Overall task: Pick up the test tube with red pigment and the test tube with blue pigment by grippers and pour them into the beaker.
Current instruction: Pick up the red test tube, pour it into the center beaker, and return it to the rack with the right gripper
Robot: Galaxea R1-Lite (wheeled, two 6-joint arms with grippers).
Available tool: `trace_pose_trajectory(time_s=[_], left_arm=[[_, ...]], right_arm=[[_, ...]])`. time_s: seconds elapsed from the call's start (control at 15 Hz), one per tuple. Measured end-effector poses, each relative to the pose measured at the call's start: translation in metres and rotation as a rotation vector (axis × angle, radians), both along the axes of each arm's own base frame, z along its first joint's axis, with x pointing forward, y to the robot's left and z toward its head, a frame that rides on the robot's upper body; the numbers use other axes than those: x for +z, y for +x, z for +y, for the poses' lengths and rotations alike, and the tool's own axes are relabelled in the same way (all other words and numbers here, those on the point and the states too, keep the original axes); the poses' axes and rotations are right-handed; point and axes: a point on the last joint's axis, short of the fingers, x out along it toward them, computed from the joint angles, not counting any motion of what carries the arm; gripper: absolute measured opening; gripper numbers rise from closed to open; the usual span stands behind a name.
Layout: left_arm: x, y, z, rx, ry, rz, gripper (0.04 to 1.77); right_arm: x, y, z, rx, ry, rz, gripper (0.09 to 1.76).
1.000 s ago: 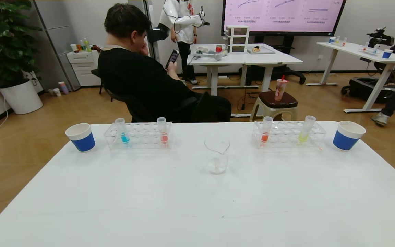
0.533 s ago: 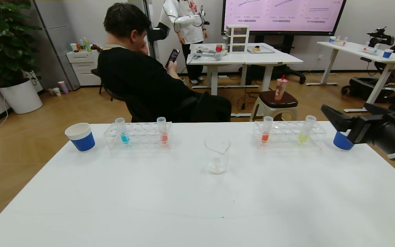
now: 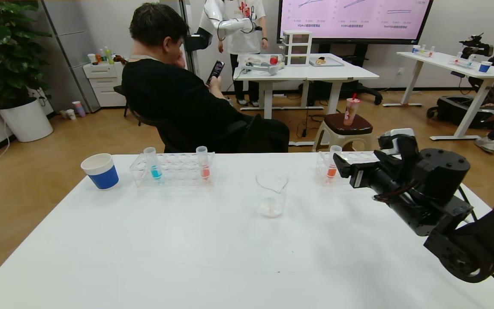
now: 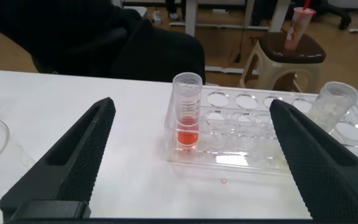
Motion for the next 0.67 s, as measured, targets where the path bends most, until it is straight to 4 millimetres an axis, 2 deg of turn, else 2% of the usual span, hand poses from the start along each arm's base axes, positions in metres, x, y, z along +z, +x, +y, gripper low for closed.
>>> trace_pose_trajectory(time_s=[0.33,0.67], left_arm=[[0.000,0.000,0.000,0.000,0.000,0.000,1.76],[0.000,0.000,0.000,0.000,0.000,0.000,1.76]], right_arm=[[-0.047,0.031,0.011,0.006,0.007,-0.024,1.74],[-0.064,0.057,0.013,-0.012,0.015,-0.055,1.74]])
